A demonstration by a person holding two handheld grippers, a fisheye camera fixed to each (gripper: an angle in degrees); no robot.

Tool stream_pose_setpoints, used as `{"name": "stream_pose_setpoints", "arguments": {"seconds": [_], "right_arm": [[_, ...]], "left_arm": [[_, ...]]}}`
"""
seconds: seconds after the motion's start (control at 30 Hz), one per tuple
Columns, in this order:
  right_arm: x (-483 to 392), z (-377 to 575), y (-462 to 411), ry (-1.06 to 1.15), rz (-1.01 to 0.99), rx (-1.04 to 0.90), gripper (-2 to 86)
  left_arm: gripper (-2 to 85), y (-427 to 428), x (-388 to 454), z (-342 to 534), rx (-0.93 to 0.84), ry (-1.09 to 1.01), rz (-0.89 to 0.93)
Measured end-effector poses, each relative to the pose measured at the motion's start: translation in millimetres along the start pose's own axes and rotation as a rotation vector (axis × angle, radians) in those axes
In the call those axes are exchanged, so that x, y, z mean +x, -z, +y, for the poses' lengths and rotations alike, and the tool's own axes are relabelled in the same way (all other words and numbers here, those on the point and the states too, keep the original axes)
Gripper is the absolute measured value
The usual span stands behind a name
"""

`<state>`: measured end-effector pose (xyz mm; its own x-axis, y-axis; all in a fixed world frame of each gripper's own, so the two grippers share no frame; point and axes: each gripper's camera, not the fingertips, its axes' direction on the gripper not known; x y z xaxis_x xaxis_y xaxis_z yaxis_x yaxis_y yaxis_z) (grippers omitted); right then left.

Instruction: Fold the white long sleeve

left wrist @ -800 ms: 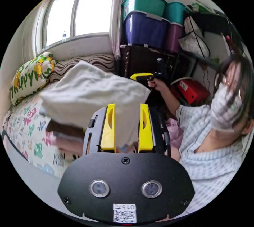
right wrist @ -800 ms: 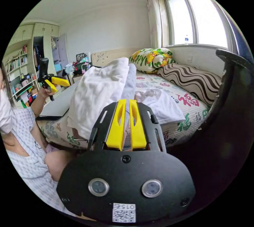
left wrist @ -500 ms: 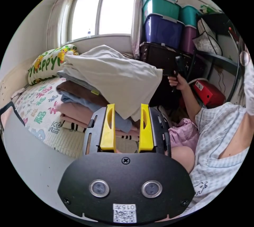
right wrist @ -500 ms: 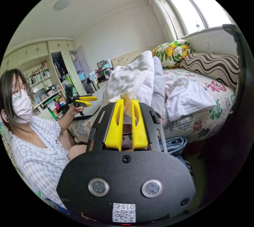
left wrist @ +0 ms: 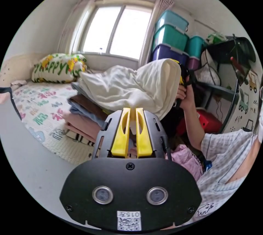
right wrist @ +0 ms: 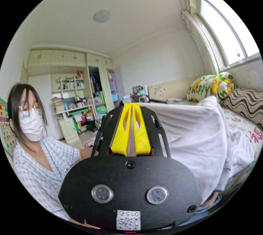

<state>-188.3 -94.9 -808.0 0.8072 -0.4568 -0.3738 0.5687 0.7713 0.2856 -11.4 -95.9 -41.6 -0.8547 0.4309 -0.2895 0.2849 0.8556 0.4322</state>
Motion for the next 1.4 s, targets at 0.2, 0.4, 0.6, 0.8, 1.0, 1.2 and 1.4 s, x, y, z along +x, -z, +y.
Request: {"name": "stream_pose_setpoints", "arguments": {"seconds": [0.2, 0.4, 0.6, 0.8, 1.0, 1.2, 1.4], "right_arm": [[-57.6, -21.4, -52.8, 0.034, -0.192, 0.209, -0.5], [-126.9, -22.1, -132.3, 0.083, -0.194, 0.277, -0.6], [-161.9, 7.6, -225.3, 0.02, -0.463, 0.275, -0.6], [-182.1, 14.4, -275.6, -0.035, -0.46, 0.282, -0.6], [-208.7, 20.5, -349.2, -0.048, -0.377, 0.066, -0.6], [-256.6, 23.5, -391.8, 0.059, -0.351, -0.088, -0.6], [-285.4, 28.0, -424.3, 0.075, -0.41, -0.098, -0.6]], "left_arm": [[1.9, 137.2, -10.0, 0.7, 0.19, 0.041, -0.152], [7.8, 231.3, -24.7, 6.8, 0.2, 0.099, -0.115], [2.9, 266.1, -3.5, -0.5, 0.076, -0.092, -0.153], [-0.6, 302.7, -22.1, 17.7, 0.184, -0.038, -0.153], [-0.5, 289.5, -38.5, 19.6, 0.019, 0.026, -0.096], [8.1, 227.9, -0.7, 79.4, -0.522, -0.05, -0.058], [9.3, 188.0, 51.4, 166.3, -0.767, -0.133, -0.107]]}}
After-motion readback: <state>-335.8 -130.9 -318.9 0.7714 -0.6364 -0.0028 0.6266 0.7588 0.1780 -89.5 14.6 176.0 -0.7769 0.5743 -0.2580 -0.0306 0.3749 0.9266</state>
